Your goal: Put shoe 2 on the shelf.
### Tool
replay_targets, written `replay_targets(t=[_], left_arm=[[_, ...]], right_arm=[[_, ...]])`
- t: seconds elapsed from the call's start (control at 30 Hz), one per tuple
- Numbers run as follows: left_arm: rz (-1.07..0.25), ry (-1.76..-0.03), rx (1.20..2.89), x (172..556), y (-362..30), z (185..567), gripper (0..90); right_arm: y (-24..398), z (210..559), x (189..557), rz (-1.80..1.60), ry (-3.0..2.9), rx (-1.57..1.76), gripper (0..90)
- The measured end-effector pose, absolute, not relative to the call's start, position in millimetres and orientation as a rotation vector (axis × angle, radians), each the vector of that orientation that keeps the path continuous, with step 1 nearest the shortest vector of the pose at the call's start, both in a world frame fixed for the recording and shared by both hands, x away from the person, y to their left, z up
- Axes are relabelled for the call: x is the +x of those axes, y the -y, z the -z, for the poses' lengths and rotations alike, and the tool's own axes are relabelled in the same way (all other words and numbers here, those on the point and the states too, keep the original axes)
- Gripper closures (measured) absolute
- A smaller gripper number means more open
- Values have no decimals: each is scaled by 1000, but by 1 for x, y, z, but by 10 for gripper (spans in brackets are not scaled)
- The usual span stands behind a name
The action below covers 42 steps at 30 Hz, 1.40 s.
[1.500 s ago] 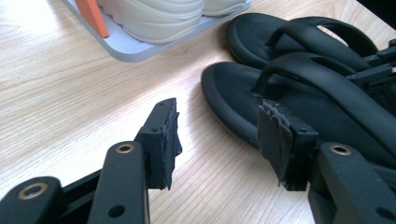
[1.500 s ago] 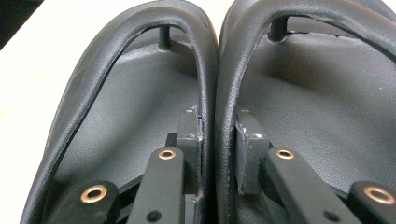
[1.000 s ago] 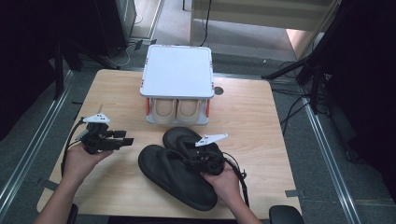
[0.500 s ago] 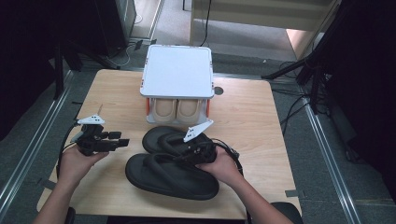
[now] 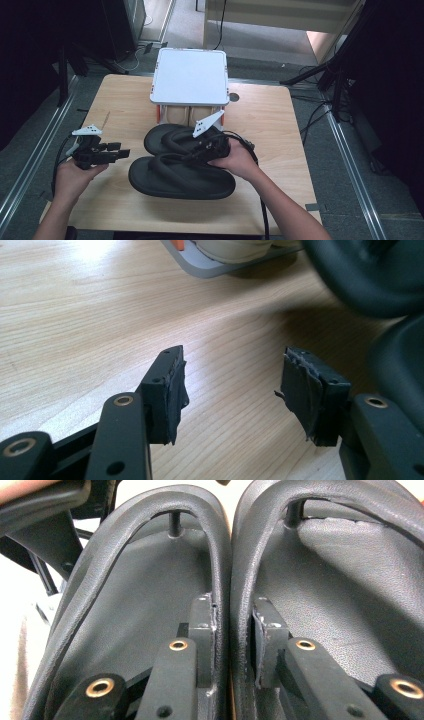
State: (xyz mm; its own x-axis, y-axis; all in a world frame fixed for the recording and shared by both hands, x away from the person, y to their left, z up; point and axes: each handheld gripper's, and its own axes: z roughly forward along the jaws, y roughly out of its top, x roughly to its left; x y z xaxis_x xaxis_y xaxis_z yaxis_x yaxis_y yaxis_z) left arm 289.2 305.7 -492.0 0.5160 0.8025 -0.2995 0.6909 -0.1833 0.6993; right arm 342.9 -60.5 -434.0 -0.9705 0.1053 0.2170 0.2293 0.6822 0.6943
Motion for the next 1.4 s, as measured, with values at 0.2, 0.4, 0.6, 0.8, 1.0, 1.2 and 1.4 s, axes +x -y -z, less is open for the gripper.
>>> replay_targets(t=[0.2, 0.4, 0.6, 0.8, 1.0, 1.2, 1.4], left_arm=[[-174, -1233, 1913, 289, -307, 493, 438], [-173, -1230, 1920, 289, -307, 492, 436], [-172, -1230, 1920, 288, -307, 493, 436], [-174, -1231, 1912, 289, -306, 493, 432], [-175, -1229, 1912, 289, -306, 494, 429], [-170, -1223, 1919, 289, -305, 494, 428], [-167, -1220, 1920, 291, -304, 494, 428]], right_arm=[[55, 409, 350, 1143, 2720, -237, 762], [50, 378, 357, 1163, 2709, -222, 762], [45, 350, 364, 1173, 2749, -212, 761], [41, 326, 376, 1207, 2760, -250, 761], [38, 317, 394, 1209, 2781, -346, 762], [39, 319, 417, 1203, 2810, -571, 762], [43, 323, 441, 1237, 2789, -849, 762]])
